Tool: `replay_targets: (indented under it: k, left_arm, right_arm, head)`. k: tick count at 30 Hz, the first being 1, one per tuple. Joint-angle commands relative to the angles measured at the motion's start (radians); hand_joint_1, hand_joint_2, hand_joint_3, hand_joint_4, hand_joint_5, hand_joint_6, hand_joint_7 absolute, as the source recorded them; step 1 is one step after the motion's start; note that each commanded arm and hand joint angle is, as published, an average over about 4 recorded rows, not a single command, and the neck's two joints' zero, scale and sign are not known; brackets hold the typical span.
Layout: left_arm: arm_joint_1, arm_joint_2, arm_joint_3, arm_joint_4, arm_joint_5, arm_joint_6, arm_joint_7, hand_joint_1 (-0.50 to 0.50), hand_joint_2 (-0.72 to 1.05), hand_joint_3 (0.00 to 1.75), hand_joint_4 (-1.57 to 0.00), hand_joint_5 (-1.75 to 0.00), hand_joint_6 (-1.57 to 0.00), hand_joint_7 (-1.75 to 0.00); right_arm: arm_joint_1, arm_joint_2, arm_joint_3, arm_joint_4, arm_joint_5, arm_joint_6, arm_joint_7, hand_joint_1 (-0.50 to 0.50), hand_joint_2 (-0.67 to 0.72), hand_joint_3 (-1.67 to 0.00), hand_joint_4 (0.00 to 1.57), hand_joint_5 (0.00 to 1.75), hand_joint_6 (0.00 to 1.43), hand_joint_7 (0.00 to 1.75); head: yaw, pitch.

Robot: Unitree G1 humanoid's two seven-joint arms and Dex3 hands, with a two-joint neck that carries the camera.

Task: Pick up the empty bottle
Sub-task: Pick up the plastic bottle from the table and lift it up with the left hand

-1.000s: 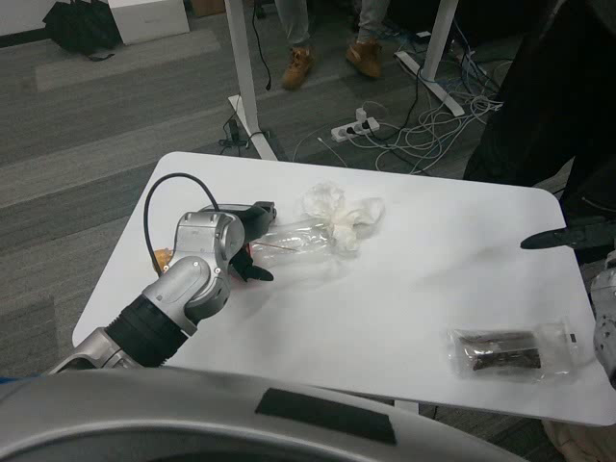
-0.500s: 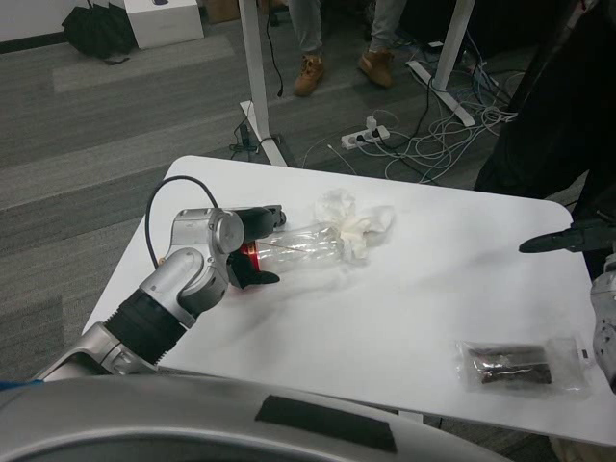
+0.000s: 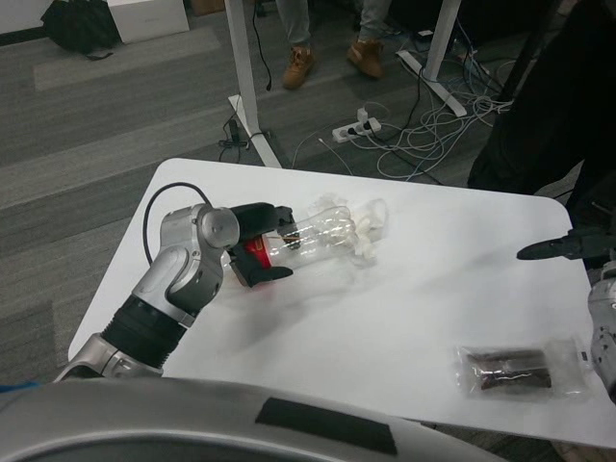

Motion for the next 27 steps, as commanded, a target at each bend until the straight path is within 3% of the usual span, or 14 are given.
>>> replay_targets:
  k: [1, 5, 10, 14, 18, 20, 24, 27]
  left_arm:
    - [0.024, -0.012, 0.020, -0.031, -0.032, -0.008, 0.011, -0.50, 0.43, 1.64, -1.45, -1.75, -0.39, -1.26]
    - [0.023, -0.020, 0.033, -0.060, -0.040, -0.013, 0.025, -0.50, 0.43, 1.59, -1.46, -1.75, -0.42, -1.19]
    - [0.023, -0.024, 0.068, -0.085, -0.057, -0.028, 0.046, -0.50, 0.43, 1.66, -1.46, -1.75, -0.46, -1.19]
    - [0.024, -0.031, 0.123, -0.102, -0.148, -0.046, 0.090, -0.50, 0.43, 1.66, -1.44, -1.64, -0.50, -1.15]
    - [0.023, -0.047, 0.199, -0.105, -0.334, -0.111, 0.165, -0.50, 0.43, 1.66, -1.46, -1.64, -0.50, -1.12]
    - [0.021, -0.057, 0.246, -0.088, -0.480, -0.192, 0.218, -0.50, 0.43, 1.66, -1.46, -1.64, -0.50, -1.12]
    - [-0.003, -0.076, 0.294, 0.018, -0.733, -0.393, 0.296, -0.50, 0.41, 1.66, -1.46, -1.67, -0.55, -1.13]
    - [-0.038, -0.097, 0.296, 0.165, -0.940, -0.577, 0.356, -0.50, 0.34, 1.66, -1.49, -1.75, -0.60, -1.17]
  right_arm:
    - [0.014, 0.000, -0.014, -0.012, 0.003, -0.006, -0.001, -0.46, 0.53, 0.00, 0.06, 0.00, 0.00, 0.00]
    - [0.017, 0.000, -0.014, -0.014, 0.003, -0.006, -0.001, -0.46, 0.53, 0.00, 0.06, 0.00, 0.00, 0.00]
    - [0.021, -0.002, -0.015, -0.018, 0.004, -0.006, -0.001, -0.46, 0.53, 0.00, 0.06, 0.00, 0.00, 0.00]
    - [0.024, -0.001, -0.016, -0.021, 0.004, -0.006, -0.001, -0.46, 0.53, 0.00, 0.06, 0.00, 0.00, 0.00]
    - [0.024, 0.000, -0.016, -0.021, 0.004, -0.006, -0.001, -0.46, 0.53, 0.00, 0.06, 0.00, 0.00, 0.00]
    - [0.024, 0.001, -0.016, -0.021, 0.004, -0.006, -0.001, -0.46, 0.53, 0.00, 0.06, 0.00, 0.00, 0.00]
    - [0.024, 0.005, -0.014, -0.017, 0.004, -0.006, -0.001, -0.46, 0.53, 0.00, 0.03, 0.00, 0.00, 0.00]
    - [0.022, 0.009, -0.012, -0.015, 0.004, -0.006, 0.000, -0.46, 0.53, 0.00, 0.03, 0.00, 0.00, 0.00]
  head:
    - [-0.001, 0.002]
    - [-0.004, 0.006]
    - [-0.001, 0.013]
    - [0.001, 0.025]
    - [0.001, 0.030]
    - [0.001, 0.030]
    - [0.001, 0.030]
    - [0.001, 0.059]
